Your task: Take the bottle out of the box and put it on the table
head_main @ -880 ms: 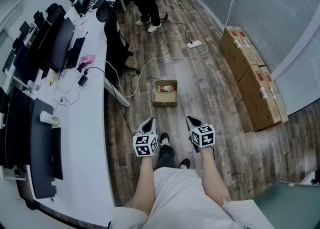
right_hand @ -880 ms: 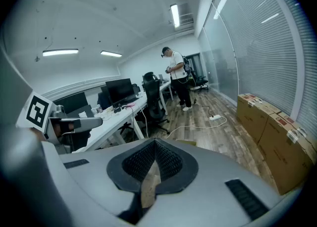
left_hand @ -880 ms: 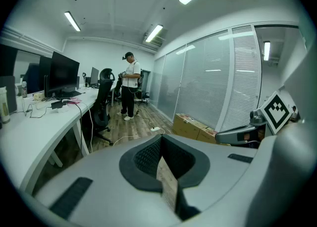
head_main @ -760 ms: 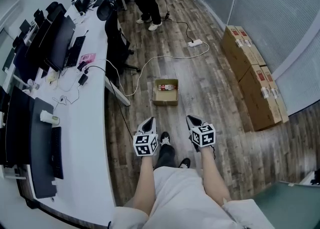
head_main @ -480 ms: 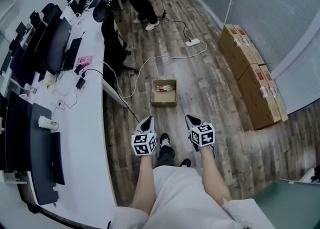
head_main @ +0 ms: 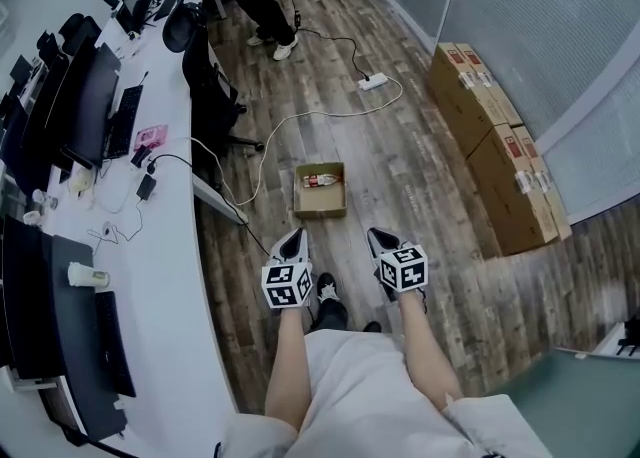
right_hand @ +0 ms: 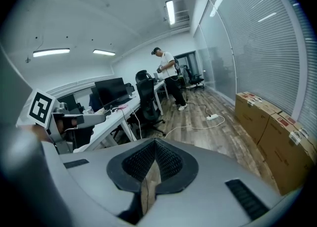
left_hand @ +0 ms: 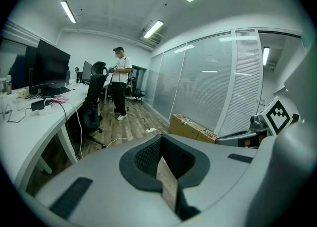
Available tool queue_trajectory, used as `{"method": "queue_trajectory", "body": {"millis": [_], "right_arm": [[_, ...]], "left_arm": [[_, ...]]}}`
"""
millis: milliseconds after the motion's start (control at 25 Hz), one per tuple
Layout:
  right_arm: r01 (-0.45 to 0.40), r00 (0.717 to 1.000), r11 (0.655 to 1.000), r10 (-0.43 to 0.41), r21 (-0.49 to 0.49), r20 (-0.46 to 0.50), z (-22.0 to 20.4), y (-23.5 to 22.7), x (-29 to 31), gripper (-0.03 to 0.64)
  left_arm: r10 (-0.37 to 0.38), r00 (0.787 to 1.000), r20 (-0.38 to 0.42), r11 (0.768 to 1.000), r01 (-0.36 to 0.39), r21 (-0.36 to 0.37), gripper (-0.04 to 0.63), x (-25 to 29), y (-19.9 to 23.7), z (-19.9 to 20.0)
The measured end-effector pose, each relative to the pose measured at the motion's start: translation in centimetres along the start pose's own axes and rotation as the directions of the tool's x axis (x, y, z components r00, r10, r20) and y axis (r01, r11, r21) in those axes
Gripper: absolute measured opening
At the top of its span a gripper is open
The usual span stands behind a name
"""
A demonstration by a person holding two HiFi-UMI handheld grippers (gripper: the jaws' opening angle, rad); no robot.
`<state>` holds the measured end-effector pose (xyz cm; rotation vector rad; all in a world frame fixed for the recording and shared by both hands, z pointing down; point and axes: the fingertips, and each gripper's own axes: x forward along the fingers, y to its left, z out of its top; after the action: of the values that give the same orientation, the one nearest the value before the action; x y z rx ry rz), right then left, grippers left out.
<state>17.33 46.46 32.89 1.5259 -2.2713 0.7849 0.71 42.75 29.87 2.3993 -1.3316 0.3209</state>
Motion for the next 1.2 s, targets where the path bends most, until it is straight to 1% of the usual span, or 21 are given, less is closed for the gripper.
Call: {"method": "queue_trajectory", "body": {"millis": [320,640,760,960,1200], "right_arm": [[0.018,0.999,1.0,-0.018,0.006,-0.034,2.5,-1.4,6.4,0.039],[0.028,0.998,0.999,-0.026,0.023,-0.056,5.1,-2.1,12.4,0.04],[0.031,0.998,0.999,-0.029,0.033,-0.056,5.7,-2.3,14.1,0.039],[0.066,0.997,0.997,-0.065,0.034,-0.049,6.8,-3.0,16.3,0.04],[0.088,0.995,0.996,-0.086,0.032,-0.053,8.1,-3.8,17.9,0.04]], "left_arm": [[-0.014,1.0,-0.012,1.0,0.013,-0.01,0.015,5.9,5.2,2.5],[-0.044,0.999,-0.032,0.999,0.043,-0.028,0.015,11.6,9.5,4.7],[-0.054,0.998,-0.039,0.998,0.053,-0.036,0.015,13.1,10.9,5.0],[-0.073,0.996,-0.051,0.997,0.071,-0.044,0.015,15.4,12.9,5.4],[-0.068,0.996,-0.05,0.996,0.065,-0.062,0.015,16.8,14.7,6.2]]}}
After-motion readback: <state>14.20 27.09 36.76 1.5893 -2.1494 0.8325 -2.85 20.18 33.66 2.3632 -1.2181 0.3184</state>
